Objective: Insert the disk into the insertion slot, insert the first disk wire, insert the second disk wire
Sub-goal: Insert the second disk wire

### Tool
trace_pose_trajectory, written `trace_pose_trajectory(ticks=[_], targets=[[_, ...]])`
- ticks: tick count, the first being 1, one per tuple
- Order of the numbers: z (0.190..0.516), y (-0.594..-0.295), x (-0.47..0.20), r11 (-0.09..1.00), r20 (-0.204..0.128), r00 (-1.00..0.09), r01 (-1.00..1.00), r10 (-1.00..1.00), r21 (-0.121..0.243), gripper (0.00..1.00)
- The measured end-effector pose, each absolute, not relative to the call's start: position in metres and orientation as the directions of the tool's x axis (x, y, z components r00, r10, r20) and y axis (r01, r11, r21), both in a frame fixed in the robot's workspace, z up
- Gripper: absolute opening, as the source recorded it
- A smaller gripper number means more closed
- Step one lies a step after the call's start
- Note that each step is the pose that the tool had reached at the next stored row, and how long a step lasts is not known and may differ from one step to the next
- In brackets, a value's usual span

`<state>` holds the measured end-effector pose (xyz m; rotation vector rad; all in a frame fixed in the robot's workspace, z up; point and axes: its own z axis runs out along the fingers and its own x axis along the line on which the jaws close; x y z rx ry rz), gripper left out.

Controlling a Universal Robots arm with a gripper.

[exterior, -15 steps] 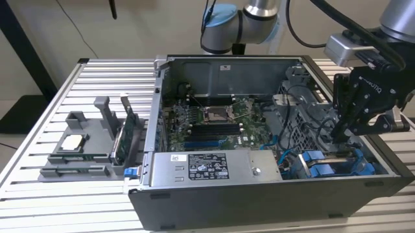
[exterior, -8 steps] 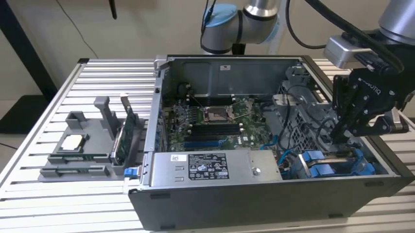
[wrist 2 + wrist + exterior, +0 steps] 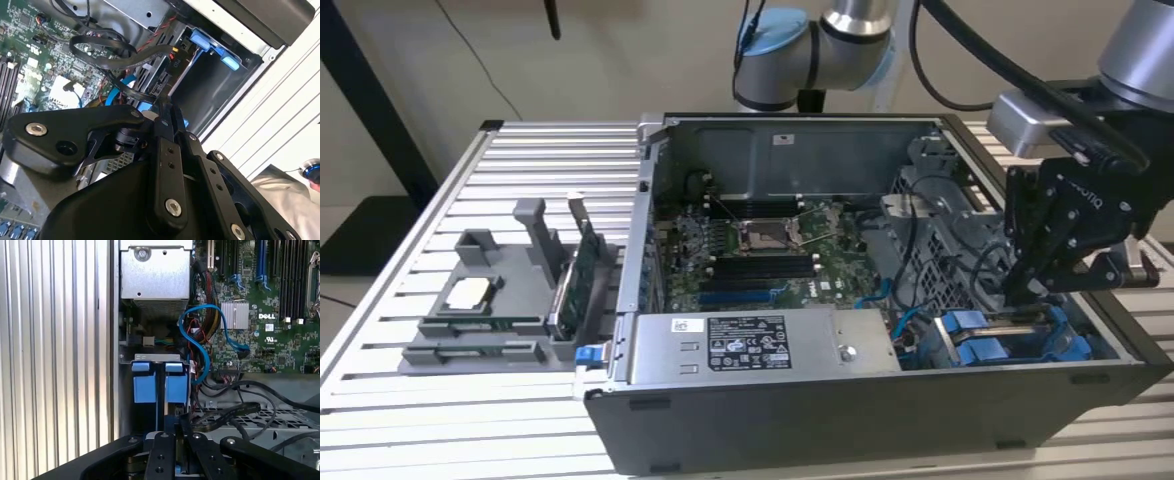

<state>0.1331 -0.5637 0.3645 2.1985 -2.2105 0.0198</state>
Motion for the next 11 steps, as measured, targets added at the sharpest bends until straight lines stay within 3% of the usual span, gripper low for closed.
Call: trace_pose_trajectory(ticks=[11], targets=[[0.3547,-0.5639,0.1347,0.006,0.026,-0.005,-1.0,-1.0,0.008,0.16]])
